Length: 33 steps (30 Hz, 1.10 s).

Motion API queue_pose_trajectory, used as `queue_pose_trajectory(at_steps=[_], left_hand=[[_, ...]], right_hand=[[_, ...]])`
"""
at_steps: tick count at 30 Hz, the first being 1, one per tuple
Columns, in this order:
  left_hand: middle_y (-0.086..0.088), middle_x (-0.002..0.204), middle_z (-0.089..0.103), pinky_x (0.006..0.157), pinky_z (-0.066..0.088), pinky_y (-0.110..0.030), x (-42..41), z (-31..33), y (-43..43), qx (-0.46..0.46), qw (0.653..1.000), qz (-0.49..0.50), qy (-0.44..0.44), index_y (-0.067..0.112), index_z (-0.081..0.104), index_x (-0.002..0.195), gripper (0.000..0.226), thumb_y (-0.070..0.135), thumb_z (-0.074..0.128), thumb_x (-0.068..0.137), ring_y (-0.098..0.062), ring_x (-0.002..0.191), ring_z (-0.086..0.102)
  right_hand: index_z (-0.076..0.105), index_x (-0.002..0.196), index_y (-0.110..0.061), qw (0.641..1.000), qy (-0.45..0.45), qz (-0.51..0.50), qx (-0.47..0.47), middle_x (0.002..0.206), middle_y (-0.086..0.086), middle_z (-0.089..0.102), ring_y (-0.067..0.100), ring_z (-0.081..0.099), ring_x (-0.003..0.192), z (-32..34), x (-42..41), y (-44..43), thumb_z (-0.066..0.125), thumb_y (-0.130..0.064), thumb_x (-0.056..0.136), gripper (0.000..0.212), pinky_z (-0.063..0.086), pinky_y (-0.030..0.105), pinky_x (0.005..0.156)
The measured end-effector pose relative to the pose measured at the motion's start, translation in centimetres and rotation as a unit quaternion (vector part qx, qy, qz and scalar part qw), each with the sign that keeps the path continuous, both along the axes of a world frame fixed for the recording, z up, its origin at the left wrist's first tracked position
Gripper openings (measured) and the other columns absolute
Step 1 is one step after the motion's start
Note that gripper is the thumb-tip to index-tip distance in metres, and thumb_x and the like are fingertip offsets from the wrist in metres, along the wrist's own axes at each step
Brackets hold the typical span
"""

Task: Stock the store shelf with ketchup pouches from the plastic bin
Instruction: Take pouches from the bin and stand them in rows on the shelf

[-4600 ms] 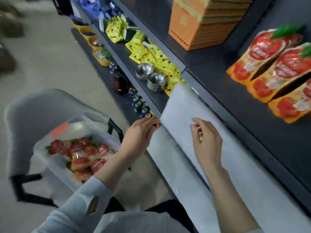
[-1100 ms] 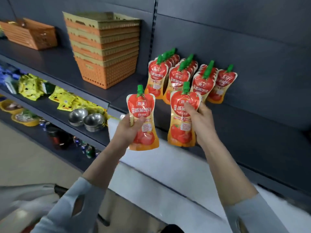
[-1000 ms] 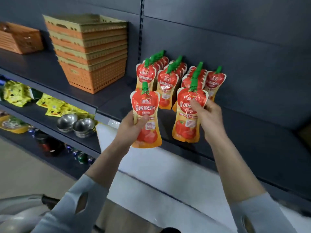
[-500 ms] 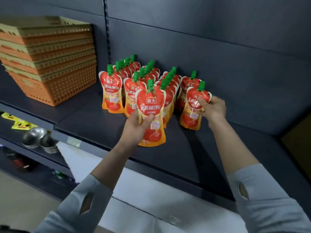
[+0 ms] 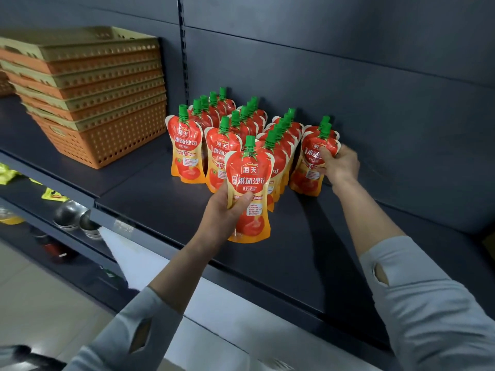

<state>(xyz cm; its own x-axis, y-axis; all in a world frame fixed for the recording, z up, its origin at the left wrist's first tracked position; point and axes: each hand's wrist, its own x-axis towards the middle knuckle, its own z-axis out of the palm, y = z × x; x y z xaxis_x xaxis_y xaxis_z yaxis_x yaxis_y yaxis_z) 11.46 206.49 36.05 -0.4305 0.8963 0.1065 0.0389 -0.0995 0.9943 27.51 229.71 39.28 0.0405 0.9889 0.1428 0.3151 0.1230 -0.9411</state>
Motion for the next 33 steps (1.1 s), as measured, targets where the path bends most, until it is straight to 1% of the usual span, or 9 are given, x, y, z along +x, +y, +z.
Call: queue_pose_trajectory(at_steps=[8, 14, 16, 18, 21, 23, 28, 31, 33], left_hand=[[0.005, 0.119, 0.066, 0.089, 0.055, -0.034, 0.3, -0.3, -0.1, -0.003, 1.0, -0.006, -0.003, 0.023, 0.049, 0.132, 0.041, 0.031, 0.059, 0.092, -0.014, 0.108, 0.065], [0.004, 0.12, 0.065, 0.092, 0.054, -0.036, 1.3, -0.5, -0.6, 0.005, 1.0, -0.016, 0.016, 0.026, 0.05, 0.128, 0.038, 0.03, 0.059, 0.092, -0.014, 0.109, 0.065], [0.005, 0.118, 0.066, 0.091, 0.054, -0.032, 1.8, -0.6, -0.7, 0.008, 0.999, -0.026, 0.025, 0.028, 0.05, 0.126, 0.035, 0.029, 0.059, 0.093, -0.012, 0.108, 0.065], [0.005, 0.117, 0.067, 0.089, 0.055, -0.03, 2.6, -0.7, -0.6, 0.008, 0.999, -0.038, 0.023, 0.027, 0.051, 0.126, 0.035, 0.028, 0.06, 0.092, -0.012, 0.107, 0.065], [0.003, 0.117, 0.067, 0.093, 0.054, -0.035, 4.4, -1.2, -0.2, -0.005, 0.998, -0.065, 0.009, 0.022, 0.052, 0.128, 0.039, 0.031, 0.061, 0.092, -0.014, 0.108, 0.065], [0.004, 0.118, 0.067, 0.096, 0.053, -0.039, 5.6, -1.7, 0.2, -0.009, 0.996, -0.092, 0.006, 0.023, 0.052, 0.129, 0.04, 0.035, 0.061, 0.092, -0.013, 0.109, 0.065], [0.007, 0.118, 0.068, 0.093, 0.054, -0.036, 7.6, -2.3, 1.7, -0.016, 0.991, -0.133, 0.019, 0.026, 0.053, 0.126, 0.041, 0.041, 0.062, 0.09, -0.011, 0.11, 0.065], [0.009, 0.12, 0.063, 0.087, 0.053, -0.018, 7.9, -2.4, 2.3, -0.017, 0.991, -0.112, 0.066, 0.023, 0.049, 0.13, 0.045, 0.035, 0.065, 0.09, -0.009, 0.114, 0.06], [0.01, 0.127, 0.056, 0.094, 0.048, -0.021, 8.0, -2.9, 2.6, -0.02, 0.987, -0.087, 0.133, 0.021, 0.042, 0.138, 0.055, 0.032, 0.066, 0.089, -0.006, 0.118, 0.054]], right_hand=[[0.061, 0.101, -0.029, 1.0, -0.018, 0.016, 0.013, 0.115, 0.002, 0.07, 0.023, 0.068, 0.107, -0.2, 0.4, 0.1, 0.07, -0.034, 0.093, 0.013, 0.059, 0.048, 0.09], [0.046, 0.133, -0.019, 0.992, -0.082, -0.044, 0.082, 0.117, 0.0, 0.061, 0.019, 0.061, 0.107, 1.1, 2.4, -2.8, 0.067, -0.041, 0.092, 0.052, 0.053, 0.041, 0.095], [0.053, 0.122, -0.015, 0.976, -0.094, -0.072, 0.182, 0.108, 0.001, 0.064, 0.017, 0.061, 0.098, 2.1, 3.3, -5.4, 0.06, -0.039, 0.096, 0.037, 0.051, 0.04, 0.092], [0.063, 0.107, -0.018, 0.976, -0.086, 0.02, 0.201, 0.095, -0.008, 0.065, 0.008, 0.06, 0.085, 2.7, 3.8, -8.3, 0.055, -0.04, 0.1, 0.024, 0.051, 0.033, 0.08], [0.072, 0.091, -0.022, 0.967, -0.053, 0.242, 0.061, 0.079, -0.014, 0.07, 0.004, 0.061, 0.073, 2.9, 3.9, -12.0, 0.056, -0.041, 0.099, 0.026, 0.047, 0.022, 0.061], [0.074, 0.095, -0.013, 0.948, -0.064, 0.31, 0.018, 0.086, -0.009, 0.075, 0.006, 0.065, 0.076, 2.6, 4.4, -12.6, 0.065, -0.033, 0.095, 0.022, 0.049, 0.021, 0.057], [0.075, 0.094, -0.008, 0.949, -0.081, 0.304, 0.025, 0.087, -0.004, 0.078, 0.007, 0.07, 0.073, 3.1, 6.5, -11.8, 0.069, -0.023, 0.093, 0.016, 0.051, 0.02, 0.052], [0.074, 0.086, -0.016, 0.96, -0.101, 0.258, 0.043, 0.084, -0.002, 0.077, 0.014, 0.073, 0.075, 3.3, 7.5, -10.6, 0.069, -0.025, 0.093, 0.013, 0.057, 0.029, 0.062], [0.073, 0.088, -0.015, 0.967, -0.121, 0.219, 0.057, 0.09, 0.0, 0.077, 0.019, 0.074, 0.082, 3.4, 7.9, -9.5, 0.067, -0.027, 0.094, 0.015, 0.061, 0.037, 0.071]])
